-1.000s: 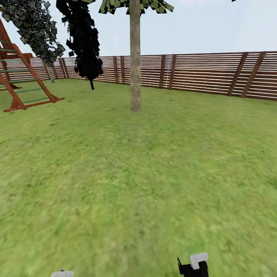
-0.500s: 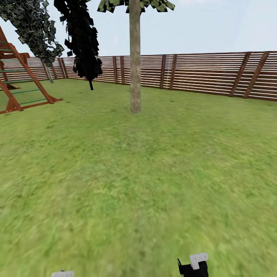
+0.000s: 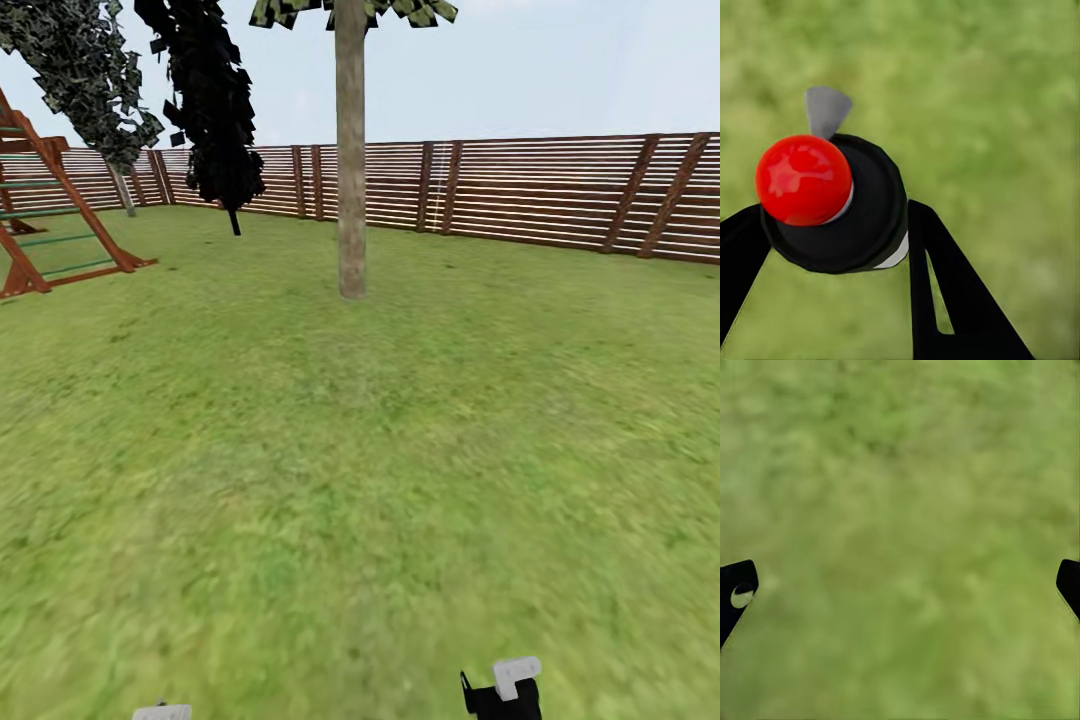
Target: In the garden, pick up the pesticide atomizer on the floor and spray pesticide onto both trees until each tree trunk is fully covered.
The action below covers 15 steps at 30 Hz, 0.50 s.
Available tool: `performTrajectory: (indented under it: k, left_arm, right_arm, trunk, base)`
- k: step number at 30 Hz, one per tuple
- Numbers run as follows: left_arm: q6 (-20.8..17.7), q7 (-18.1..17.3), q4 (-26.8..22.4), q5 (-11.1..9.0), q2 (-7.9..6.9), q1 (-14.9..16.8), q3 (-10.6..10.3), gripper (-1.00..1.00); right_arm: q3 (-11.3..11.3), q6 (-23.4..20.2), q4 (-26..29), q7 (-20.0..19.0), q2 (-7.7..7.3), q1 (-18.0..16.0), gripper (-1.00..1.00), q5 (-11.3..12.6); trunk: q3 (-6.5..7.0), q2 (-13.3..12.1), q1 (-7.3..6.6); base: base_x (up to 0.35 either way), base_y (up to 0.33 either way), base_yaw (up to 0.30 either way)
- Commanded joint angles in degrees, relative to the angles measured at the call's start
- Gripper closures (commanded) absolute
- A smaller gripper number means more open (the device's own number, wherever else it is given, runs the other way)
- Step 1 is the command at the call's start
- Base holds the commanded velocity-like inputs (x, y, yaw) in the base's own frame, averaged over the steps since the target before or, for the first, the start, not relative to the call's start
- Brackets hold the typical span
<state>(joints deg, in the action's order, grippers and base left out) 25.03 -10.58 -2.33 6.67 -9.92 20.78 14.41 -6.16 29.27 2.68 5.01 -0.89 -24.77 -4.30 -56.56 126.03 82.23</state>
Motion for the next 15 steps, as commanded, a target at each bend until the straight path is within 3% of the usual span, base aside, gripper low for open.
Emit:
performTrajectory:
  k: [1,15]
  left_arm:
    - [0.2,-0.1,0.0,0.6,-0.01,0.0,0.5,1.00]
    - [0.2,-0.1,0.0,0.6,-0.01,0.0,0.5,1.00]
  right_arm:
    - [-0.3,0.1,0.0,0.5,-0.04,-0.1,-1.00,-0.5]
    - [-0.3,0.1,0.0,0.5,-0.03,0.0,-1.00,-0.5]
  trunk:
    - [-0.05,0.0,0.03]
    - [-0.05,0.0,0.03]
  base:
    - [0.340,0.000,0.000]
    - [0.340,0.000,0.000]
